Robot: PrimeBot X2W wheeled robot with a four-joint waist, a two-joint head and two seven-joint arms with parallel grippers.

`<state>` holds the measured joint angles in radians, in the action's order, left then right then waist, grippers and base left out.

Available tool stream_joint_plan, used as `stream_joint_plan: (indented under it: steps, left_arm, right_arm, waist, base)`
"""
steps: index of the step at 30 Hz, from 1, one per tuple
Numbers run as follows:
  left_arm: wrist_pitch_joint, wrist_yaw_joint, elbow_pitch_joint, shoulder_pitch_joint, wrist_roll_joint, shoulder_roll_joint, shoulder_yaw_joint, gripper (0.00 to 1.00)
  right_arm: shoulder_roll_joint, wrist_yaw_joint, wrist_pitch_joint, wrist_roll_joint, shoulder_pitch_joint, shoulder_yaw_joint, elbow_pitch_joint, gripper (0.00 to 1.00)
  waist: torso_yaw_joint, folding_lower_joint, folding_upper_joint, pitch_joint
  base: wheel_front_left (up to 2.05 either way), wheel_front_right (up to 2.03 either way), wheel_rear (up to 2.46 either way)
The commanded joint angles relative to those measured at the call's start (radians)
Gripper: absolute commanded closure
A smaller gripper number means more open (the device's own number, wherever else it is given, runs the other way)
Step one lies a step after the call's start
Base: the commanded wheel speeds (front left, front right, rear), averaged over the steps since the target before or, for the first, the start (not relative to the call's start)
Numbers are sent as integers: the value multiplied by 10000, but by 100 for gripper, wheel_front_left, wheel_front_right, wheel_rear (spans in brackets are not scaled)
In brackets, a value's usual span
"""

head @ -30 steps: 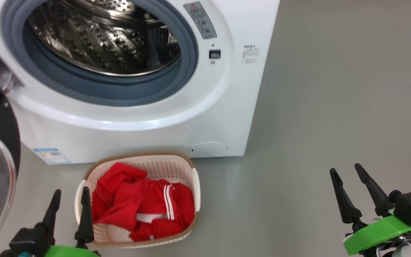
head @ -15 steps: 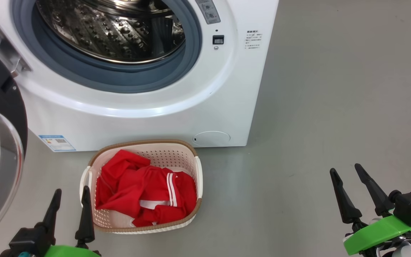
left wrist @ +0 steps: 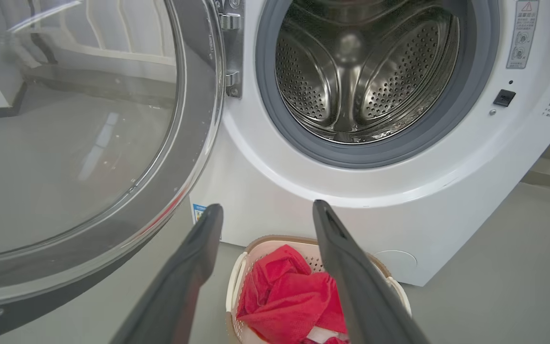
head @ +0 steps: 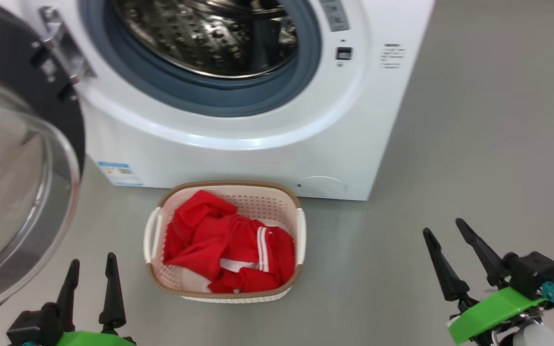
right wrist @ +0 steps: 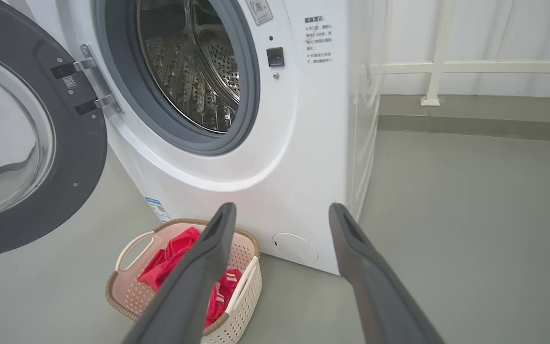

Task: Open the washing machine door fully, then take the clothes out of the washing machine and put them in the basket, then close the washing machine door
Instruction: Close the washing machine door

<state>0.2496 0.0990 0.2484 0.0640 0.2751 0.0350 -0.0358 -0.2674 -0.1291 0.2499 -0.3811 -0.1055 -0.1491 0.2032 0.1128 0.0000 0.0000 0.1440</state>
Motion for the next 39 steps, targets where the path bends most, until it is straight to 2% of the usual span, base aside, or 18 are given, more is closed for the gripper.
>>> stream_joint_plan:
  steps: [1,14,23,33,38,39]
  left_arm:
    - [122,-152,-248,-60,112,154,-240,0]
    - [122,-648,-303,-591,848,153,301,0]
    - [122,-817,-325,-885,1129,153,618,0]
    - [122,-1092,-691,-1164,1363,153,766,0]
    - [122,-1020,-791,-1094,1582,153,741,0]
    - [122,-956,-869,-1054,1718,153,702,30]
  right_arm:
    - [-205,-16,118,-49,-358,-377,-175,0]
    - [-619,-16,118,-288,-1057,-1624,228,0]
    - [-724,-16,118,-456,-1279,-2110,428,0]
    - [-638,-16,118,-560,-1643,-2616,632,0]
    - [-655,-16,118,-608,-1672,-2686,655,0]
    - [-657,-16,118,-620,-1664,-2693,657,0]
  waist:
    - [678,0,0,7]
    - [2859,0,0,-143]
    - [3952,0,0,-252]
    - [4131,0,0,-168]
    - [4127,0,0,-184]
    - [4124,0,0,-202]
  base:
    - [0,0,0]
    - [0,0,0]
    - [0,0,0]
    - [0,0,0]
    - [0,0,0]
    - [0,0,0]
